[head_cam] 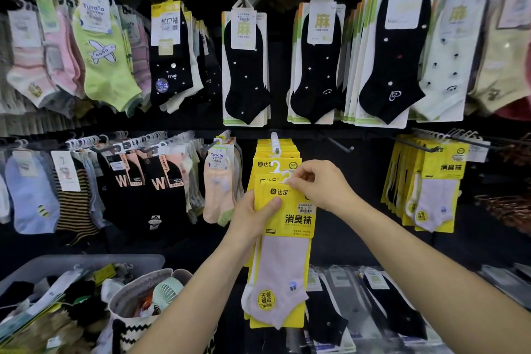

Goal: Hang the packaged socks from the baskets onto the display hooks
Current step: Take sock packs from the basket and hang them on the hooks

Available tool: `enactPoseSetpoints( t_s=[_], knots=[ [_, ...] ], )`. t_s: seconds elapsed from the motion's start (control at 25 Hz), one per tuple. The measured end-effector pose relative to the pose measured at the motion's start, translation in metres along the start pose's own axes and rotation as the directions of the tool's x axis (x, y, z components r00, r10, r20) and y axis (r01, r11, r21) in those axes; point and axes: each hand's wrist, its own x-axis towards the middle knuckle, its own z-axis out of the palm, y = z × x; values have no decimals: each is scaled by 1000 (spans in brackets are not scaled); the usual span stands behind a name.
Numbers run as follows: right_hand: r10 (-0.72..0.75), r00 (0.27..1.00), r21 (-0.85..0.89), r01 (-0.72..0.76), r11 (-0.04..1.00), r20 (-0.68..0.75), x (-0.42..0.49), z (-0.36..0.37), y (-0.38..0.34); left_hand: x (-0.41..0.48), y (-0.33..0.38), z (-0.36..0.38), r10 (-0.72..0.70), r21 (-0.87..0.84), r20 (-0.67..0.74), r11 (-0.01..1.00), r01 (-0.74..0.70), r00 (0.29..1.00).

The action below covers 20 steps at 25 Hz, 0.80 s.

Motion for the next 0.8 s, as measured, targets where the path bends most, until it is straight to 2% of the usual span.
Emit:
enactPoseSetpoints(
  t_s=[0.2, 0.44, 0.8],
  knots=[
    [33, 999, 16, -33, 999, -24, 6, -3, 2, 1, 1, -8, -66, -45, -5, 997, 66, 998],
    [12, 1000, -18, -12, 1000, -15, 13, 7, -9, 3, 10, -23, -94, -79, -18, 993, 93, 995],
    [27, 1000, 28, -27, 999, 3, 19, 19, -19, 5, 7, -45, -102, -168, -53, 982, 92, 993]
  ],
)
